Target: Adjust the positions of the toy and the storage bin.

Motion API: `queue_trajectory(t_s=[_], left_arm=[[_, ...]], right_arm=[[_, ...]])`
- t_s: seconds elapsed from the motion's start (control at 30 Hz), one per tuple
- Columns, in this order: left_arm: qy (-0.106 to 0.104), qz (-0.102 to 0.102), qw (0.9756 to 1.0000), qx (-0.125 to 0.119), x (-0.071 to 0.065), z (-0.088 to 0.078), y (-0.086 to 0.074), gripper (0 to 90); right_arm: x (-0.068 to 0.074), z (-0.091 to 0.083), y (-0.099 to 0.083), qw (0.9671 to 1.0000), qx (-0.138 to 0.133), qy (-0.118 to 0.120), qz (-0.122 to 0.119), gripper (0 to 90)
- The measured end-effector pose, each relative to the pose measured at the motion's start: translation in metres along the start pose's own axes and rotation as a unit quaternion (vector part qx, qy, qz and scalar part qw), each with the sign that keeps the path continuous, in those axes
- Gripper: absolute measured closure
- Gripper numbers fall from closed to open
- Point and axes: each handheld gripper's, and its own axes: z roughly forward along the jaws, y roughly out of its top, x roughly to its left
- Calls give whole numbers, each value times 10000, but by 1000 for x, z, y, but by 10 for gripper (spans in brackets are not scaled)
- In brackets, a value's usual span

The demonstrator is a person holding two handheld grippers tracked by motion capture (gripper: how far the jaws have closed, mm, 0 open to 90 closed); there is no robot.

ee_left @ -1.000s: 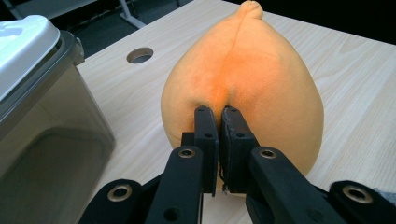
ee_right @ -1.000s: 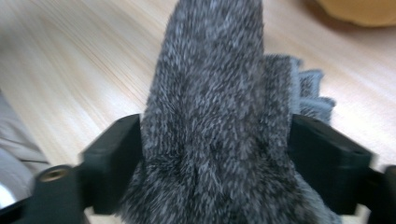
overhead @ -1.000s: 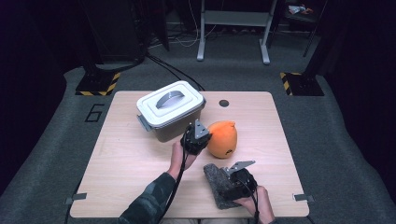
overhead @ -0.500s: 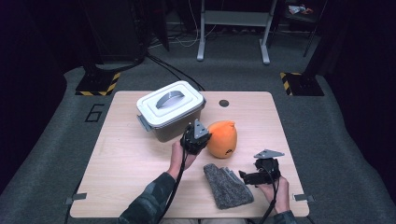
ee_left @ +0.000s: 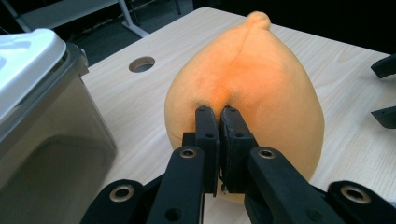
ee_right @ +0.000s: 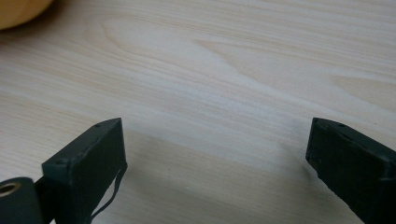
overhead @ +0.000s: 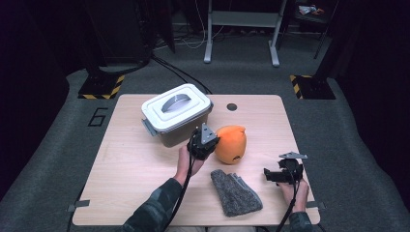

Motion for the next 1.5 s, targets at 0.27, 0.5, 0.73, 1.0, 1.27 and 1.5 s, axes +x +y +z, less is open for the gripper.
queue_trajectory(t_s=[0.27,0.5,0.73,1.0,1.27,1.5], left_arm=[[25,133,9999,-33,3,-12,7,876],[36,204,9997,-87,5,-28,9,875],[83,255,9996,-70,6,-46,6,875],[197,181,9996,-26,13,-66,-2,874],[367,191,9991,-82,17,-89,-10,874],[496,137,9986,-83,18,-107,-21,874]], right_arm=[[-5,6,-1,9999,-80,-61,-1,30],[-8,8,-4,9996,-238,-40,-130,3],[-8,9,-5,9995,-302,-22,-94,0],[-8,8,-5,9995,-310,-38,-81,0],[-7,8,-6,9995,-302,-54,-53,0],[-7,8,-6,9995,-306,-55,-52,0]])
